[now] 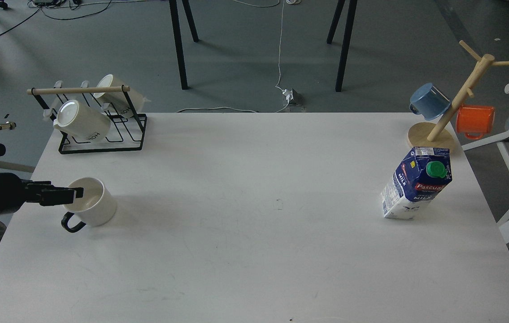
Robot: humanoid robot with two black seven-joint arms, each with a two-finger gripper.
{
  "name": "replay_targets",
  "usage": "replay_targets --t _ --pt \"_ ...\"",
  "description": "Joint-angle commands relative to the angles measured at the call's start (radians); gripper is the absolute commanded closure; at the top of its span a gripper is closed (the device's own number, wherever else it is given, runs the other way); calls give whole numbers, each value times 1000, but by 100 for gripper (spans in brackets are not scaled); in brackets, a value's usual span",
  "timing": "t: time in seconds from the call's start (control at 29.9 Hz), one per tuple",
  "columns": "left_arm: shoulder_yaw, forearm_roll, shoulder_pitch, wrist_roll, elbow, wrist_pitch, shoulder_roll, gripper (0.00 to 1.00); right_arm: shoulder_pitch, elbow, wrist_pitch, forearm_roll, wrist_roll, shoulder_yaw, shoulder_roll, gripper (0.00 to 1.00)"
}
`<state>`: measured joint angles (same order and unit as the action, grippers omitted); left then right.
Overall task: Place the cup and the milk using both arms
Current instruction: 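Grasp the white mug rim with the left gripper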
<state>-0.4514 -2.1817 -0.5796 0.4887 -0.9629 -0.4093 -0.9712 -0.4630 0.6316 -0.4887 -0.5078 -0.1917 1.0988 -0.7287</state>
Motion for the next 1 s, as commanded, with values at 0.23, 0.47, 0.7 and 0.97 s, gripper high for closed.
replay_targets --t 0.23,0.47,0.7,0.97 --pt "0 0 -3 0 124 43 100 0 18 -1 0 0 0 7 0 1" --pt "13 0 -2 0 185 83 138 1 23 -3 0 0 0 7 0 1" --pt "25 0 -3 0 259 135 187 2 29 -1 0 0 0 7 0 1" --pt "62 0 -3 0 316 187 224 22 41 -3 0 0 0 7 0 1"
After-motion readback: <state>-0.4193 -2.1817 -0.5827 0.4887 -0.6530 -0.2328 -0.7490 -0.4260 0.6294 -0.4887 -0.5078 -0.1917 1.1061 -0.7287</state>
